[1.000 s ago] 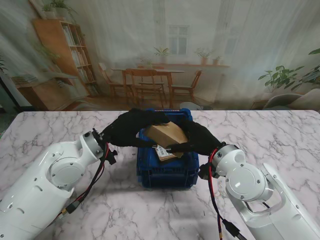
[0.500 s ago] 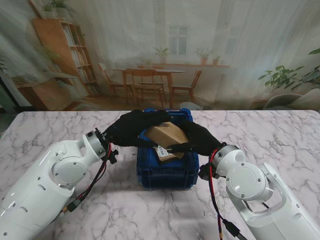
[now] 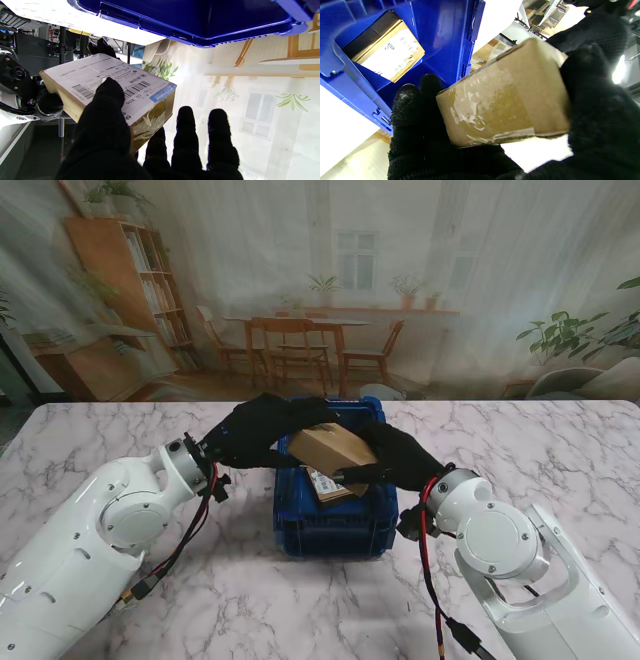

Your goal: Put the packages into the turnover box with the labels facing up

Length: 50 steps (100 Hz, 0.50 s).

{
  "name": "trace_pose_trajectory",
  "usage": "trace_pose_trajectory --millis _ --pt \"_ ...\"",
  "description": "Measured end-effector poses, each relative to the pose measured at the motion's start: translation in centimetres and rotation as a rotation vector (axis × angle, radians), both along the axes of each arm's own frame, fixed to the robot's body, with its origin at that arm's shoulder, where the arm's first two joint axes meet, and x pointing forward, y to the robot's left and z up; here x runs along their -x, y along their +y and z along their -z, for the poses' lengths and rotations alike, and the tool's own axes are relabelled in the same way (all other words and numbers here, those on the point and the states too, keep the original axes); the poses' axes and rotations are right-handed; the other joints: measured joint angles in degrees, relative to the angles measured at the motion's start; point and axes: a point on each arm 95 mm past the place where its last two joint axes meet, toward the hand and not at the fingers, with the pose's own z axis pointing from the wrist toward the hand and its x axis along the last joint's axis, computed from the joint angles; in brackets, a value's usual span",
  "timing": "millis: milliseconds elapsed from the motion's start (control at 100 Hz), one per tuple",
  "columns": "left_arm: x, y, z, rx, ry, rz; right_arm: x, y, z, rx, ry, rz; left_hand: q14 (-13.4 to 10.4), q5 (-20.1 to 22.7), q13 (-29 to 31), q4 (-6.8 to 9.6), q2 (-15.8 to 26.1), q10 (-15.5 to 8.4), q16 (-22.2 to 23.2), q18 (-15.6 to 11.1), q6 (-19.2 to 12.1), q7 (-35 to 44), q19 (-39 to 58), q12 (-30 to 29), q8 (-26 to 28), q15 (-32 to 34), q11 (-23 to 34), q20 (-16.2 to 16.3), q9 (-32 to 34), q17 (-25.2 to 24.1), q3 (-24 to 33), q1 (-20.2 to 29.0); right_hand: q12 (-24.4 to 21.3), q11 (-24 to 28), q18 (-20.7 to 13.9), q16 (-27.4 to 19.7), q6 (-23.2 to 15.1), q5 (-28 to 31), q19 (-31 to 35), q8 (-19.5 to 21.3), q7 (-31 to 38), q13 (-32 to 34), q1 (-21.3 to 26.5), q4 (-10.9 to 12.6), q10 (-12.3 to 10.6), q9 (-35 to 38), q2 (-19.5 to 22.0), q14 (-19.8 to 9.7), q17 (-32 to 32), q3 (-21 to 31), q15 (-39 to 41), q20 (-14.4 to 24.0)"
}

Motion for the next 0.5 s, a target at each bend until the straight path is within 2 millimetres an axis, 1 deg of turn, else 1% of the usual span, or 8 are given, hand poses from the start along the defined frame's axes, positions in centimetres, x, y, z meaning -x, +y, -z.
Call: trace_pose_trajectory --millis 110,170,220,250,320,370,410,500 --pt "-0.18 -0.20 0.28 0.017 0.000 -0.002 -0.10 -0.01 0.09 -0.006 0.019 -0.002 -0.1 3.1 3.0 -0.07 -0.8 -0.9 1.4 0.0 -0.2 6.7 1.6 3.2 5.5 1.6 2.2 0.0 7.7 0.9 -1.6 0.1 0.0 -0.1 0.3 0.0 1.0 0.0 0.1 0.0 0.0 0.1 0.5 0.0 0.8 0.0 0.0 0.6 0.3 0.0 0.0 0.0" --pt "-0.30 -0.30 0.48 0.026 0.004 -0.003 -0.21 -0.04 0.19 -0.004 0.026 -0.001 -0.1 5.1 5.3 -0.09 -1.8 -1.6 3.1 0.0 -0.2 9.7 3.4 4.3 9.7 3.0 1.9 0.2 9.8 2.0 -2.4 0.6 0.0 -0.1 0.6 0.0 1.1 0.0 0.1 -0.1 0.0 0.1 0.5 0.0 0.9 0.0 0.0 0.7 0.5 0.0 0.0 0.0" --pt "-0.36 -0.39 0.62 0.040 0.016 -0.004 -0.30 -0.03 0.30 -0.004 0.033 -0.001 -0.1 6.9 8.0 -0.21 -3.3 -1.4 5.1 0.1 -0.4 10.7 5.2 10.3 12.4 4.6 0.4 0.6 11.7 3.1 -2.7 1.5 0.0 -0.1 0.6 0.0 1.1 0.1 0.1 -0.6 0.0 0.1 0.5 0.0 0.9 0.1 0.0 0.7 0.5 0.0 0.0 0.0" --pt "-0.38 -0.48 0.68 0.052 0.024 -0.004 -0.33 -0.02 0.35 -0.006 0.037 -0.001 -0.1 7.6 8.7 -0.26 -4.2 -0.9 5.9 0.1 -0.4 11.0 6.1 12.8 12.9 5.2 -0.4 0.7 12.6 3.5 -2.8 2.1 0.0 -0.3 0.6 0.0 1.1 0.2 0.1 -0.6 0.0 0.2 0.5 0.0 0.9 0.4 0.0 0.7 0.5 0.0 0.0 0.0" --pt "-0.41 -0.65 0.80 0.077 0.037 -0.005 -0.35 -0.02 0.41 -0.012 0.044 -0.001 0.2 8.8 11.2 -0.68 -5.4 -0.6 8.6 0.1 -0.4 13.6 8.4 18.8 13.0 7.9 -5.6 1.4 16.2 4.6 -3.3 2.8 0.0 -0.6 0.7 0.0 1.2 0.2 0.1 -1.1 0.0 0.2 0.5 0.0 0.9 0.5 0.0 0.7 0.5 0.0 0.0 0.0" --pt "-0.44 -0.73 0.88 0.091 0.040 -0.007 -0.36 -0.03 0.42 -0.013 0.045 0.000 0.7 9.8 12.7 -0.68 -6.1 -0.2 10.0 0.1 -0.3 14.7 9.5 20.6 12.7 9.1 -8.5 1.5 18.7 5.3 -3.4 2.8 0.0 -0.9 0.7 0.0 1.2 1.3 0.1 -1.1 -2.8 0.3 0.3 0.1 0.9 0.6 0.6 0.7 0.5 0.0 0.0 0.0" --pt "-0.48 -0.77 0.91 0.101 0.046 -0.010 -0.38 -0.05 0.40 -0.012 0.039 0.003 0.9 10.4 14.3 -0.69 -6.5 0.5 10.8 0.1 0.1 15.1 10.2 21.0 12.7 10.6 -9.1 1.9 20.1 5.6 -3.4 2.8 0.0 -1.3 0.7 0.1 1.2 2.4 0.1 0.7 -5.9 0.4 -1.1 1.4 0.9 1.0 2.0 0.7 0.5 0.0 0.6 0.0" --pt "-0.53 -0.82 0.95 0.123 0.072 -0.016 -0.44 0.06 0.16 0.032 -0.041 0.019 1.5 10.8 15.9 -0.70 -6.5 1.7 12.4 0.1 1.7 16.1 10.9 21.0 11.0 13.0 -9.2 2.0 21.0 6.2 -3.4 3.0 -1.1 -2.1 0.7 0.1 1.2 5.2 0.1 0.9 -8.8 1.0 -5.3 4.2 0.5 1.7 4.3 -0.3 -1.1 0.1 0.6 0.0"
